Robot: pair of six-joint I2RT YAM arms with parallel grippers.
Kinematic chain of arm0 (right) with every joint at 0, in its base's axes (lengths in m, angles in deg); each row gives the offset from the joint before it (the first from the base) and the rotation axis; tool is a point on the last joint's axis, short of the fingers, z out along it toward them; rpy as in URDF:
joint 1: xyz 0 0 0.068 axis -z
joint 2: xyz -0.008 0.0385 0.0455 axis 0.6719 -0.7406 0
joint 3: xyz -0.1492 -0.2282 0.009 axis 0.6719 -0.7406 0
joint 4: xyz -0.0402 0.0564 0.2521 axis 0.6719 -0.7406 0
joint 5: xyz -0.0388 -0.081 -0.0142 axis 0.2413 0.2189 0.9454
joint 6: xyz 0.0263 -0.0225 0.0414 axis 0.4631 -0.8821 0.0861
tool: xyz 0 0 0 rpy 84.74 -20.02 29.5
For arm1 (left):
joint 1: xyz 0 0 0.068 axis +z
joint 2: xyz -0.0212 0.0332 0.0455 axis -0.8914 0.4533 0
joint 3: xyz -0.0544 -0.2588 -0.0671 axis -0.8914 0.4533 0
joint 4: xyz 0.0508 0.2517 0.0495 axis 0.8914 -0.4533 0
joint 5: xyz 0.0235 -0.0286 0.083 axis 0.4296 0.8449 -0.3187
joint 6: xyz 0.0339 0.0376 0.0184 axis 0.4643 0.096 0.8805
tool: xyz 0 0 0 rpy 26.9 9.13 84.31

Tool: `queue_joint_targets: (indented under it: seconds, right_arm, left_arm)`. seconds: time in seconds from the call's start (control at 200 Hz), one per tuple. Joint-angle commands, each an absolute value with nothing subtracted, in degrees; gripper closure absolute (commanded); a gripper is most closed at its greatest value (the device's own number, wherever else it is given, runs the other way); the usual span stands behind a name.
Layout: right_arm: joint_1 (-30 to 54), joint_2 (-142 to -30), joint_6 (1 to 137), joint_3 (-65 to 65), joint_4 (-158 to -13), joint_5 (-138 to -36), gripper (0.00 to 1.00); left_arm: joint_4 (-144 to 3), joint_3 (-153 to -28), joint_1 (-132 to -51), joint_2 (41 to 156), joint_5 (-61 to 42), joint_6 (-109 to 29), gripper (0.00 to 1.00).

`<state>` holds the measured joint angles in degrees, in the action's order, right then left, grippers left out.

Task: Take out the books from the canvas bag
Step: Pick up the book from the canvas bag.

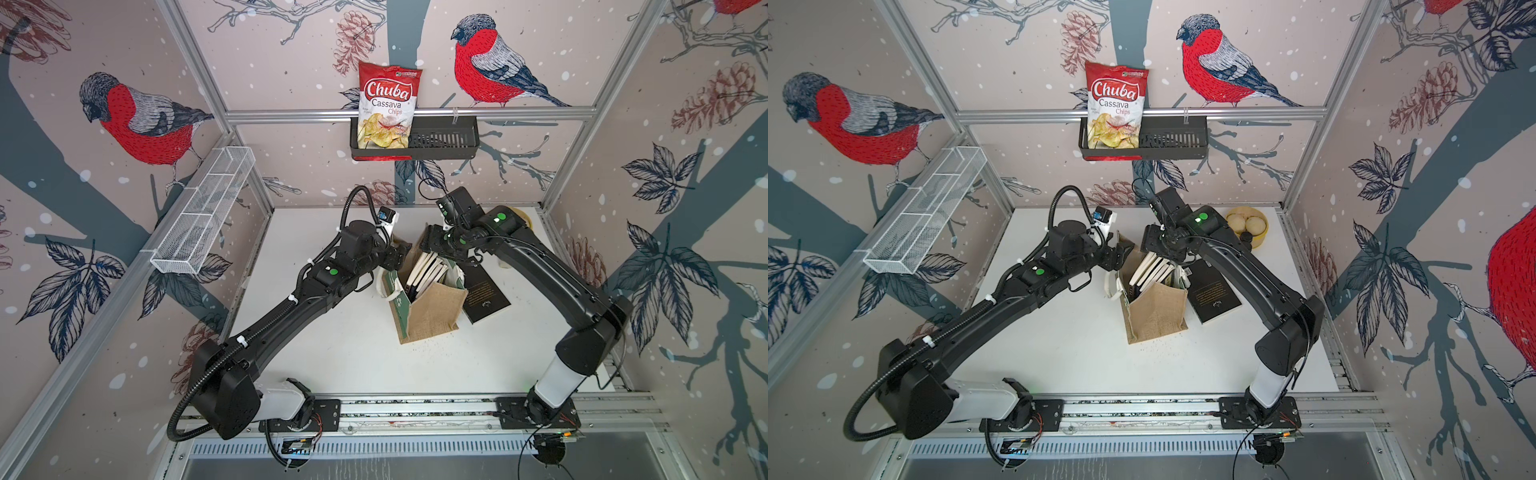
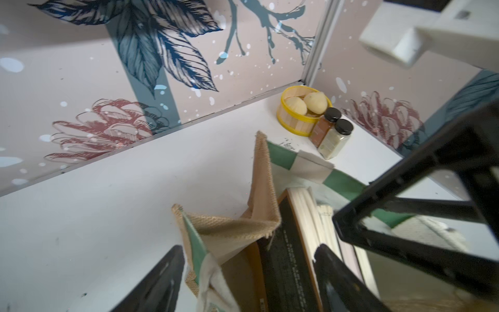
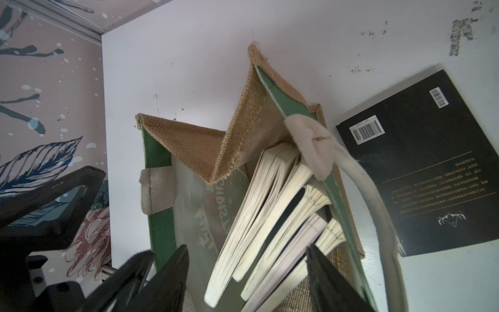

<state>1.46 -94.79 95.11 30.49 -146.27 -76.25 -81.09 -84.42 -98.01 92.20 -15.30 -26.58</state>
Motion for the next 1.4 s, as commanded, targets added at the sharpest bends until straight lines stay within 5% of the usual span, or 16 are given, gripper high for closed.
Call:
queue_joint_targets:
  seconds: [0.0, 0.465, 0.876, 1.076, 1.396]
  right_arm:
    - [3.78, -91.53, 94.67, 28.24, -143.8, -76.97, 0.32]
    - [12.56, -78.13, 92.84, 8.76, -129.69, -83.32, 0.32]
    - [13.22, -77.32, 91.11, 1.74, -124.47, -85.58, 0.32]
    - [12.95, -77.2, 90.33, 0.73, -124.29, -85.47, 0.32]
    - [11.13, -79.53, 87.6, -0.25, -125.56, -85.67, 0.33]
  left_arm:
    - [-86.86, -88.54, -99.29, 93.4, -10.32, -23.31, 0.22]
    - [-105.03, -101.29, -107.27, 103.14, -12.81, -20.48, 0.25]
    - [-108.94, -99.93, -108.7, 105.84, -18.53, -22.74, 0.3]
    - [-107.4, -100.32, -108.75, 107.14, -21.75, -23.82, 0.46]
    - [-107.34, -102.22, -108.75, 109.5, -24.46, -23.29, 0.92]
